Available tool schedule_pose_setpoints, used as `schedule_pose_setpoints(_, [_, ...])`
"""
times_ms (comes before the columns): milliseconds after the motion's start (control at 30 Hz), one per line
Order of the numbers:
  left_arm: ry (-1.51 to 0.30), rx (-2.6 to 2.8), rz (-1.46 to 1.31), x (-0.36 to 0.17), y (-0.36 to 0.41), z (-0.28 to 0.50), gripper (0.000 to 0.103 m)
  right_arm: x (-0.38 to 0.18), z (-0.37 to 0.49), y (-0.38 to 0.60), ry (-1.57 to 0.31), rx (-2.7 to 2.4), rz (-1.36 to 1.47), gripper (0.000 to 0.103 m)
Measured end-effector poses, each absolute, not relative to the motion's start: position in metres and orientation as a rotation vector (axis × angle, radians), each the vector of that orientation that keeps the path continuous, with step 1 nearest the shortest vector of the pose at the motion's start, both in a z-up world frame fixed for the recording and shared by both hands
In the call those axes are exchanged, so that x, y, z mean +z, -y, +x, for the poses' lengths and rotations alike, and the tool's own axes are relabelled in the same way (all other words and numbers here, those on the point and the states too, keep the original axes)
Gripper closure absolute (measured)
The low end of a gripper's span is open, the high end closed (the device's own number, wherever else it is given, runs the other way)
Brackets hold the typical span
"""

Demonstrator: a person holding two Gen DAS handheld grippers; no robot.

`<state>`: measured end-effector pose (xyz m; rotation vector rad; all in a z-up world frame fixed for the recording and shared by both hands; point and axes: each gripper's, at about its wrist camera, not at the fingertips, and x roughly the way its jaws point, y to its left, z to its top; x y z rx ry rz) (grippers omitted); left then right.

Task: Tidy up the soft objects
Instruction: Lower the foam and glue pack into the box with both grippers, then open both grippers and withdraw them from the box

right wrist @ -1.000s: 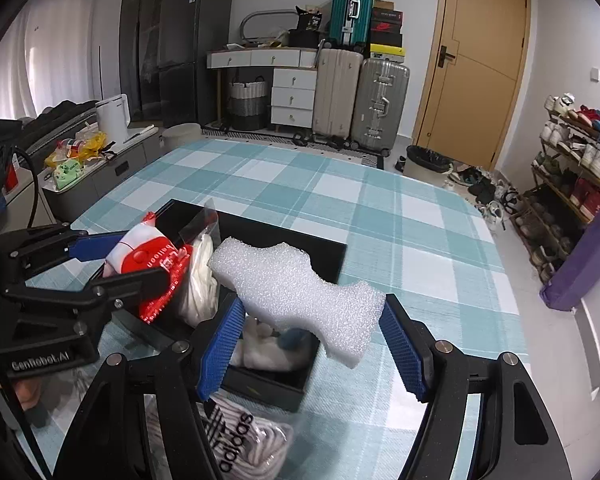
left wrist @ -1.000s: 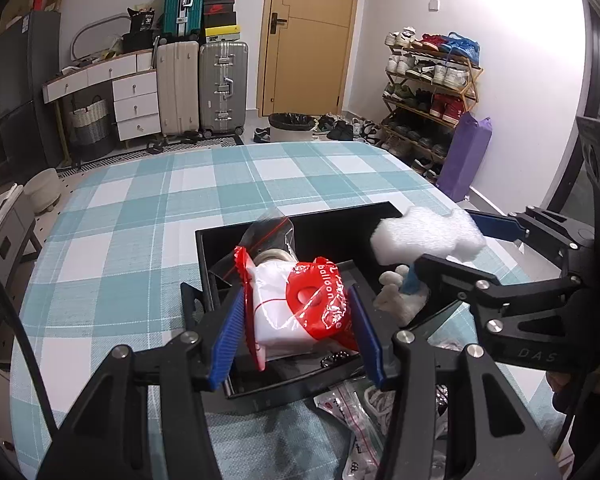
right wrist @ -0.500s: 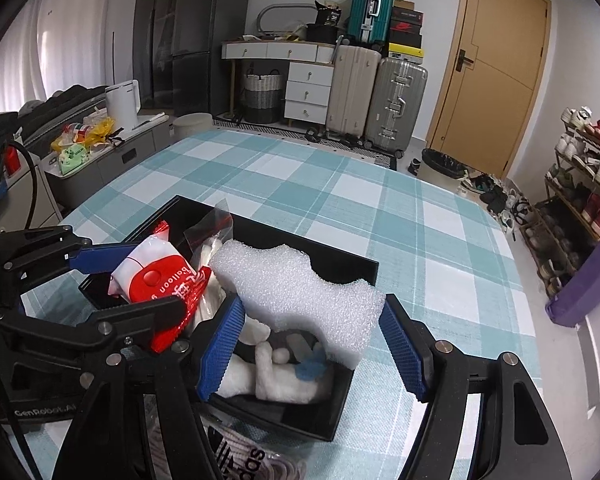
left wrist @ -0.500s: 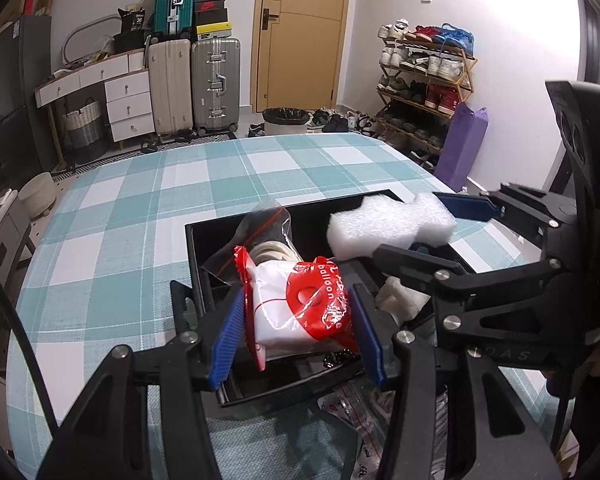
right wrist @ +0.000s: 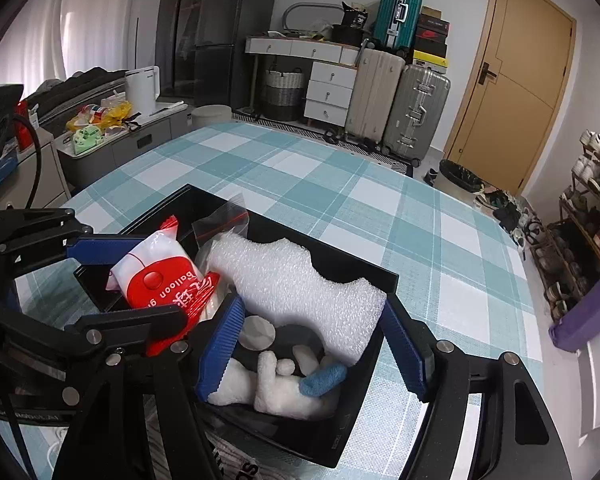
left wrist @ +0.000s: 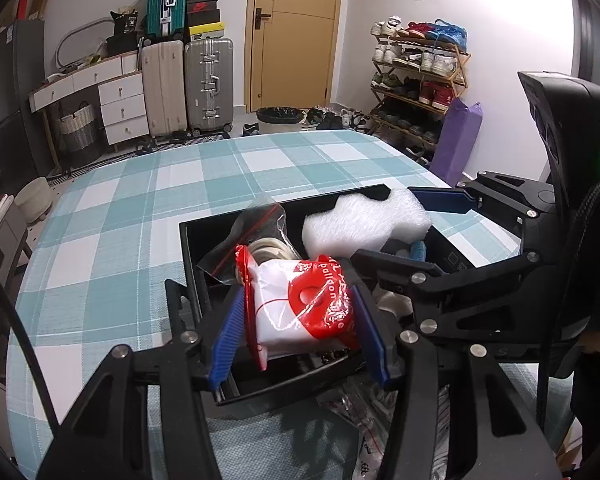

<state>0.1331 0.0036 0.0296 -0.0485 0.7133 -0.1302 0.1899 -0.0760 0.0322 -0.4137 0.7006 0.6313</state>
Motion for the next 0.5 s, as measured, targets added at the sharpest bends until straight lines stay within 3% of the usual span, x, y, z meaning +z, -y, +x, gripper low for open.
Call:
schedule_pose_setpoints(400, [-0.726,-0.147,-0.041,0.031,-0.005,0.131,0.050,0.031,0.178,0.080,-0.706,0.659,-0.438,0.031])
schedule_pose_setpoints(500, [-0.728,-0.154,-0.041,0.033,-0.005,0.130,0.045,0.031,0.171,0.080,-0.696,0.662,-0.458,0.030])
